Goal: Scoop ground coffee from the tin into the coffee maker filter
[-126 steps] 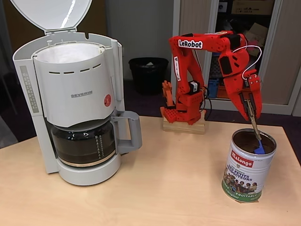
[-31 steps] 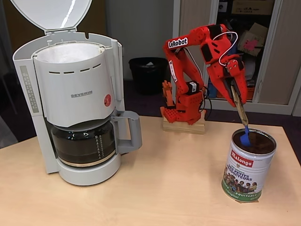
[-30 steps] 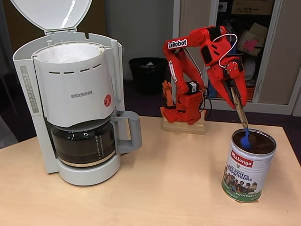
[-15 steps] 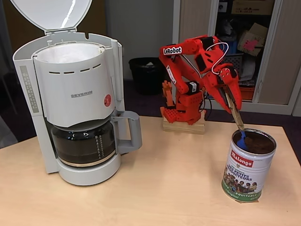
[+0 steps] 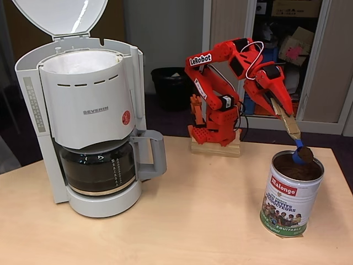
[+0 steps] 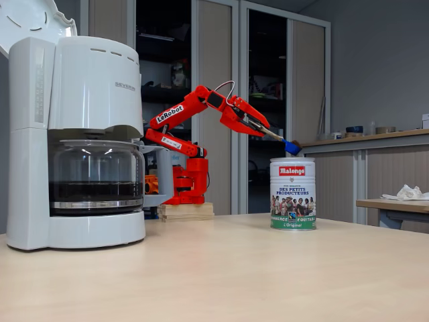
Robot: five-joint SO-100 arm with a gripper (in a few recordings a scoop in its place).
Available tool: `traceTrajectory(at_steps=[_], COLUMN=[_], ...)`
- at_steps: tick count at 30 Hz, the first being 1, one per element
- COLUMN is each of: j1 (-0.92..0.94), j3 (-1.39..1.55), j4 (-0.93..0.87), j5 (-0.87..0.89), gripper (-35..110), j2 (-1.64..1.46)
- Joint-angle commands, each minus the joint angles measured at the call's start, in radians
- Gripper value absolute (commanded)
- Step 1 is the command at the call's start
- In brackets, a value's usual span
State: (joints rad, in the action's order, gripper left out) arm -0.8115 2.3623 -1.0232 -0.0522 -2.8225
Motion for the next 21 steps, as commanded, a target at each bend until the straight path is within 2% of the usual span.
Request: traceTrajectory(at_steps=[1,10,21], j1=[-0.015,0.012,0.141], j3=[0.094,0.342,0.233], j4=[0.072,0.215,0.244], j5=[0.063,0.018,0.048], gripper=[0,0,0], j2=[-0.097,-0.388,-0.405])
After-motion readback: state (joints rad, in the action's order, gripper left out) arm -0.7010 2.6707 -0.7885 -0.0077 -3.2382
